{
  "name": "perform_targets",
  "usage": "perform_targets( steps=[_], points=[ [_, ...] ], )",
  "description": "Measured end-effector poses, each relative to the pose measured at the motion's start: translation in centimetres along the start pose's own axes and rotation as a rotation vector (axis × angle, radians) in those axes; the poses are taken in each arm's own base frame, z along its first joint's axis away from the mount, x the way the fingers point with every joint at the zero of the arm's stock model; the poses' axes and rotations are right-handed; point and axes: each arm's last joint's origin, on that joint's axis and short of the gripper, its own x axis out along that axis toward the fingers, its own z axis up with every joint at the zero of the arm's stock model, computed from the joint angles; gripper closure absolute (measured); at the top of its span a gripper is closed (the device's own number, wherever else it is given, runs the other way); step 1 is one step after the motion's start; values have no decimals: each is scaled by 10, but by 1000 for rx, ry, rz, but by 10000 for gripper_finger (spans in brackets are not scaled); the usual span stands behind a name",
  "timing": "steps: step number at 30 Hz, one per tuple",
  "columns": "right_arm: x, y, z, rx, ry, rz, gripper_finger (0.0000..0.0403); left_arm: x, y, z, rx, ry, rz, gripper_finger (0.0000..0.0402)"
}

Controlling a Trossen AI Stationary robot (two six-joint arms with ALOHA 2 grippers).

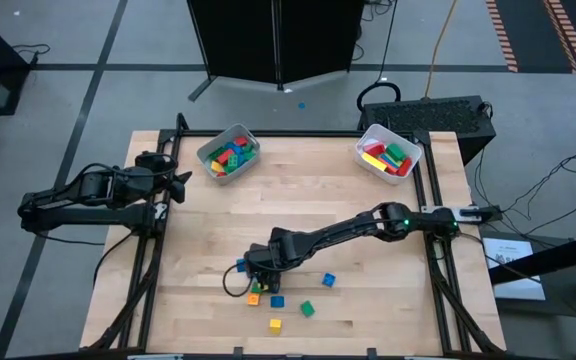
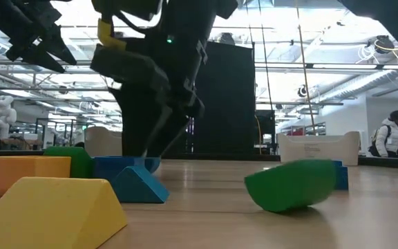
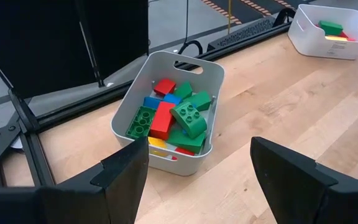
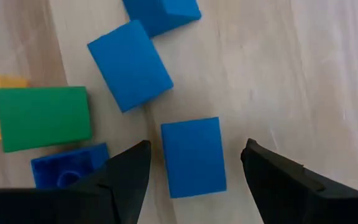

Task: Sort blocks by size
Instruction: Put the half cylindrical blue block into the gray bin

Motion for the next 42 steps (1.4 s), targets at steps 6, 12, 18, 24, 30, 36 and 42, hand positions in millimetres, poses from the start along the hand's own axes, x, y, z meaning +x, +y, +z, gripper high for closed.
perform_targets(
  steps=[6, 12, 18, 24, 30, 36, 42],
  points=[
    [13, -4, -9, -1, 20, -15, 162, 0, 0, 0, 1, 0, -1, 120],
    [20, -7, -15, -1, 30, -23, 226, 0, 0, 0, 1, 0, 0, 120],
    [18, -12, -7, -37, 12, 2, 293, 0, 0, 0, 2, 0, 0, 120],
    [9, -26, 12, -102, -31, -21, 293, 0, 0, 0, 2, 0, 0, 120],
    [-12, -58, 41, -163, -82, -57, 293, 0, 0, 0, 2, 0, 0, 120],
    [-51, -144, 100, -65, -334, -132, 293, 0, 0, 0, 1, 0, -1, 120],
    [-70, -242, 135, 283, -656, -151, 293, 0, 0, 0, 0, -1, 1, 120]
  ],
)
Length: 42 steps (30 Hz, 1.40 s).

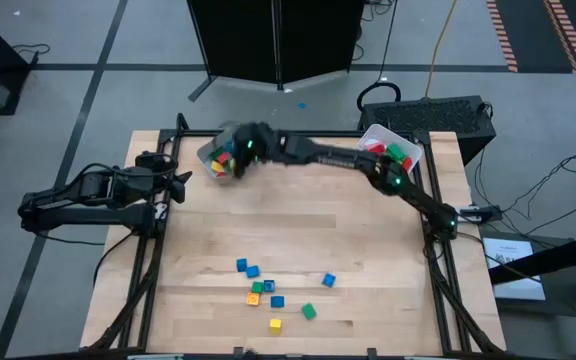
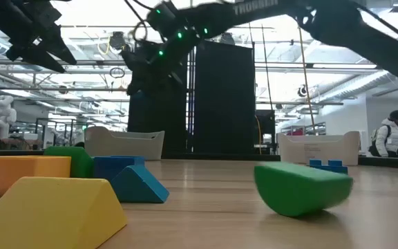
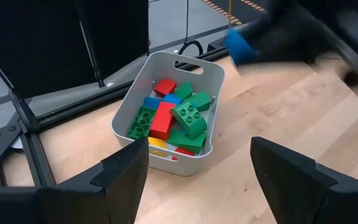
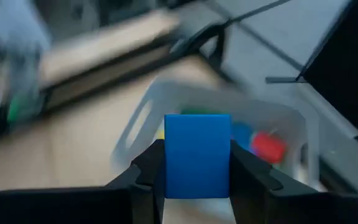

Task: Sort blocks by size
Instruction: Put the half cylindrical blue block into the gray bin, then put the triangular blue block into the gray bin

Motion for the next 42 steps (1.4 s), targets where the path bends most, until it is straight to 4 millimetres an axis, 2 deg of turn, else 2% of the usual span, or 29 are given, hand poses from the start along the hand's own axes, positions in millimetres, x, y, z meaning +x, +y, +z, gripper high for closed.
perform_targets(
  steps=[3, 5, 8, 12, 15, 17, 20, 22, 25, 27, 31, 35, 39, 42],
  points=[
    [14, -34, 8, 139, -60, -15, 293, 0, 0, 0, 0, 0, 0, 120],
    [24, -50, 5, 179, -57, 1, 293, 0, 0, 0, 0, 0, 0, 120],
    [38, -57, -4, 205, -23, 68, 292, 0, 0, 0, 0, -2, 3, 120],
    [49, -57, -17, 189, 32, 118, 234, 0, 0, 0, 0, -4, 6, 120],
    [50, -54, -21, 148, 63, 131, 188, 0, 0, 0, -1, -4, 6, 120],
    [44, -54, -16, 147, 57, 115, 169, 0, 0, 0, -1, -4, 6, 120],
    [31, -53, -4, 148, 52, 124, 160, 0, 0, 0, -1, -4, 6, 120],
    [15, -50, 7, 105, 59, 226, 161, 0, 0, 0, -1, -4, 5, 120],
    [-12, -25, 14, -24, 109, 453, 170, 0, 0, 0, -2, -2, 4, 120],
    [-30, 12, 6, -151, 169, 581, 177, 0, 0, 0, -3, -2, 4, 120],
    [-51, 84, -35, -428, 308, 717, 184, 0, 0, 0, -3, -1, 3, 120],
    [-60, 139, -78, -666, 357, 789, 184, 0, 0, 0, -2, -1, 3, 120],
    [-59, 173, -109, -740, 383, 814, 184, 0, 0, 0, -2, -1, 3, 120],
    [-56, 176, -113, -719, 380, 809, 184, 0, 0, 0, -1, 0, 3, 120]
  ],
)
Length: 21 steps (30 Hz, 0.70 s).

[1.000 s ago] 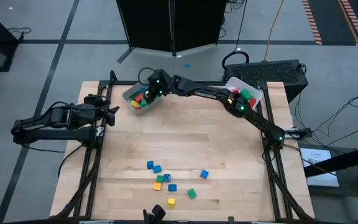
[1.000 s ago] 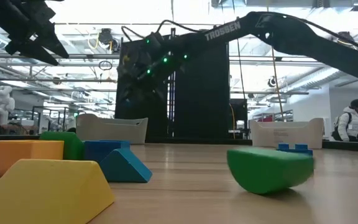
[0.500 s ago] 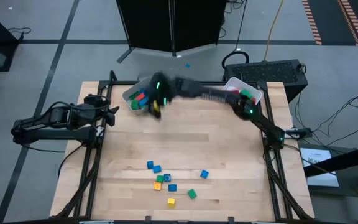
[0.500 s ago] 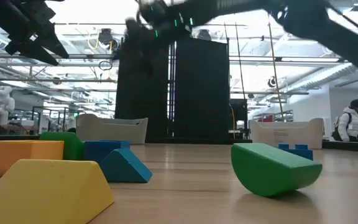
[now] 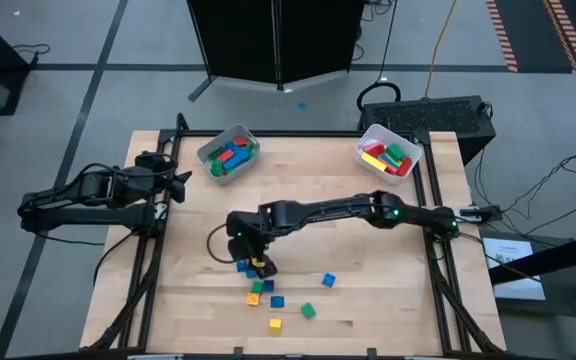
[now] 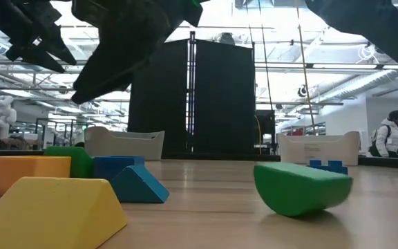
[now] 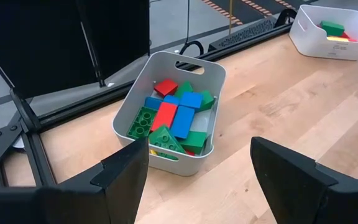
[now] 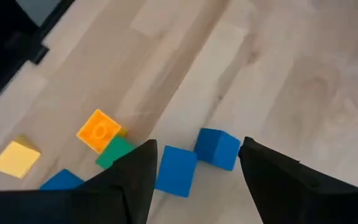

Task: Sort blocks by size
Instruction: Put the triangular blue block into the gray bin

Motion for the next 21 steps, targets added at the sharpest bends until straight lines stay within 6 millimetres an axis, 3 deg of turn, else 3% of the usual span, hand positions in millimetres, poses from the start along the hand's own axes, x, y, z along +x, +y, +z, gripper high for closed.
perform_targets(
  steps=[5, 12, 21],
  points=[
    [7, 4, 0, 39, -5, 4, 184, 0, 0, 0, 1, 0, -1, 120],
    [47, 5, -22, 197, 82, 20, 184, 0, 0, 0, 1, 6, -9, 120],
    [62, 3, -32, 249, 144, -71, 184, 0, 0, 0, 2, 8, -12, 120]
  ],
)
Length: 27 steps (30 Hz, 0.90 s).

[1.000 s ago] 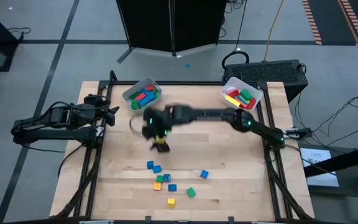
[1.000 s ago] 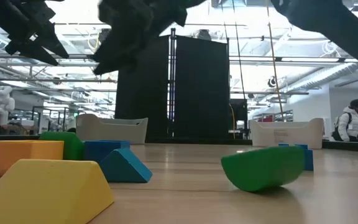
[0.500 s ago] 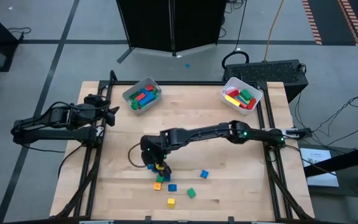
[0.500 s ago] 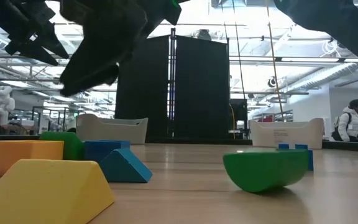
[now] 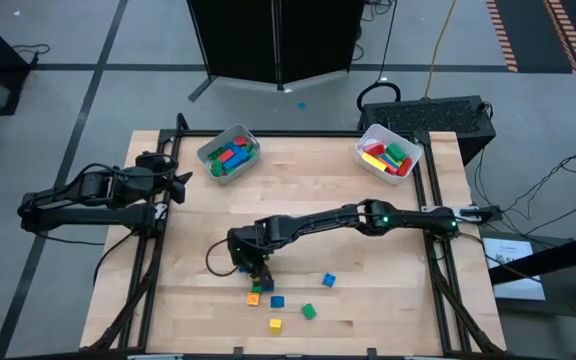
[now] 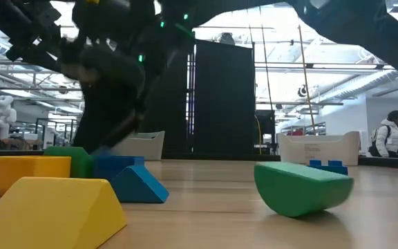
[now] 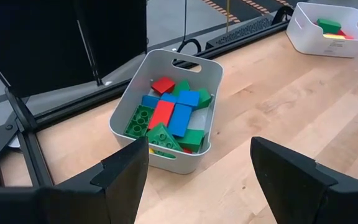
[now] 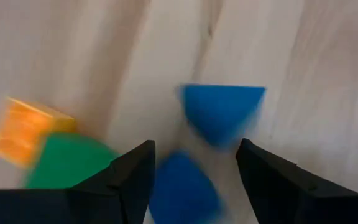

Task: Sort blocks by size
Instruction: Put the triangular blue block into the gray bin

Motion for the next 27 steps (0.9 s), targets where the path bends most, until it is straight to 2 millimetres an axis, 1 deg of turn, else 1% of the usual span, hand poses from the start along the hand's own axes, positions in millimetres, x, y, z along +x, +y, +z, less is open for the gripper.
perform_targets(
  steps=[7, 12, 16, 18, 20, 22, 27],
  points=[
    [13, 10, -6, 31, 40, -6, 184, 0, 0, 0, 1, 4, -6, 120],
    [14, 13, -9, 41, 76, -52, 190, 0, 0, 0, 2, 4, -6, 120],
    [-1, 15, -7, 31, 95, -116, 198, 0, 0, 0, 2, 4, -6, 120],
    [-15, 14, -6, 15, 110, -173, 201, 0, 0, 0, 3, 4, -6, 120],
    [-34, 11, 0, -4, 91, -216, 202, 0, 0, 0, 3, 4, -6, 120],
    [-50, 9, 1, 2, 104, -229, 202, 0, 0, 0, 2, 3, -6, 120],
    [-53, 6, -8, 13, 195, -220, 202, 0, 0, 0, 3, 3, -6, 120]
  ],
)
